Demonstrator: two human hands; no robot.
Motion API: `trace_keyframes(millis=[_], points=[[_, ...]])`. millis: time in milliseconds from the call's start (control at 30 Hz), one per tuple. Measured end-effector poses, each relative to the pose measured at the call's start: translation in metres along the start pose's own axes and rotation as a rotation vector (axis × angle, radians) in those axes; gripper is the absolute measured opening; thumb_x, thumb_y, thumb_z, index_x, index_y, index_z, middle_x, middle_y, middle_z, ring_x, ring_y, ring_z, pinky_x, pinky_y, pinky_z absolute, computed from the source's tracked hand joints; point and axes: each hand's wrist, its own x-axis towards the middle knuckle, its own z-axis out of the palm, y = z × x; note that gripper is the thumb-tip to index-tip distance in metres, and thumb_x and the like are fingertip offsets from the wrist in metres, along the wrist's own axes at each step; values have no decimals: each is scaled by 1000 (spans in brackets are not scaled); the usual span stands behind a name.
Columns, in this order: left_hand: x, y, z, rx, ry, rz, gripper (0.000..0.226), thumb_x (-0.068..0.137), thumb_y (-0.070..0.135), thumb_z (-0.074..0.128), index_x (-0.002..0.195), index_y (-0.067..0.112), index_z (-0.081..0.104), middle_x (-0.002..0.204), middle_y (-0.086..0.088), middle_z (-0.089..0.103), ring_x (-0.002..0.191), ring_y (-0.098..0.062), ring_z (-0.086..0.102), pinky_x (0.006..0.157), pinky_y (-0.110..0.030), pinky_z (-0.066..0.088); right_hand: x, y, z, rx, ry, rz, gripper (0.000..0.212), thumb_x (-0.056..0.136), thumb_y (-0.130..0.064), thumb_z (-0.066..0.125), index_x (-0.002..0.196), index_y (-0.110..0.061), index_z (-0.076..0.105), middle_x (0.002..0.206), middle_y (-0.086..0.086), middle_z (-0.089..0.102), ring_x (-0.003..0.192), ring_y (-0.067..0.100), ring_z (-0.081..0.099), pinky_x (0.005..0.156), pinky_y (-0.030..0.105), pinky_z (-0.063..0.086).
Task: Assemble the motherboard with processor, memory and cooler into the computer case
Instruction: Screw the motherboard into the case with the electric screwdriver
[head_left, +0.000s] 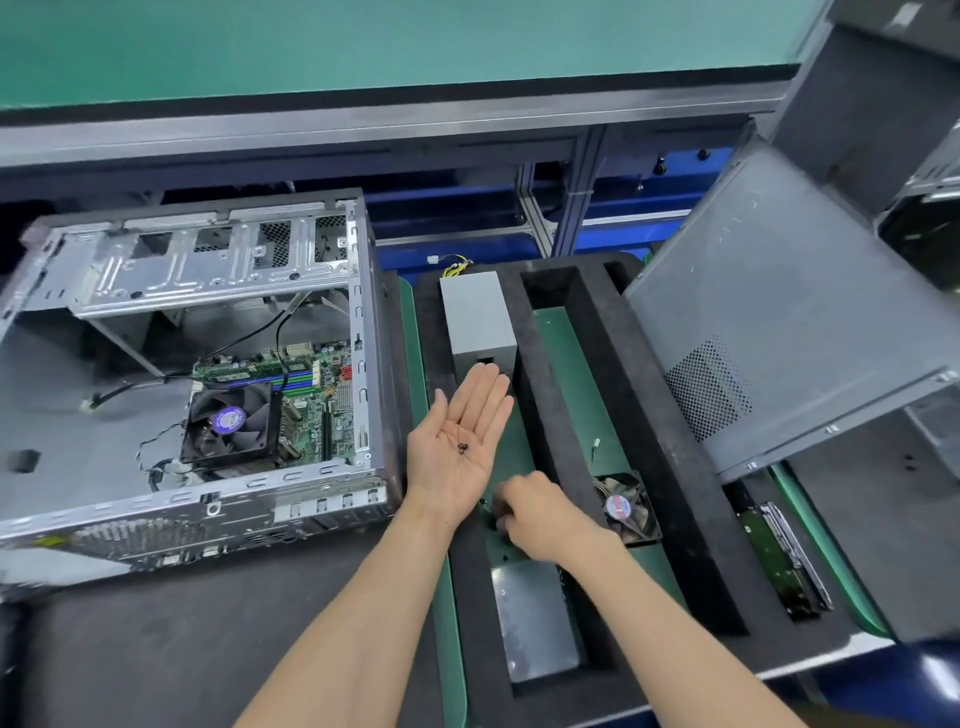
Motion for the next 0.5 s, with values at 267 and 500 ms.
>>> trace_keyframes(millis=[267, 500], points=[[2, 0, -10, -33, 11, 46, 43, 99, 28, 50, 123, -3, 67, 137, -17, 61, 125, -31, 61, 99, -42, 54, 9, 4, 40, -182, -83, 92, 25, 101, -3, 51, 126, -2, 47, 130, 21, 46, 119, 41, 50, 92, 43, 43], [6, -2, -14, -48, 26, 51, 44, 103, 28, 46, 123, -3, 68, 137, -17, 61, 126, -31, 60, 99, -43, 54, 12, 5, 43, -176, -51, 24, 23, 97, 3, 47, 119, -2, 50, 123, 22, 49, 115, 42, 52, 77, 39, 35]])
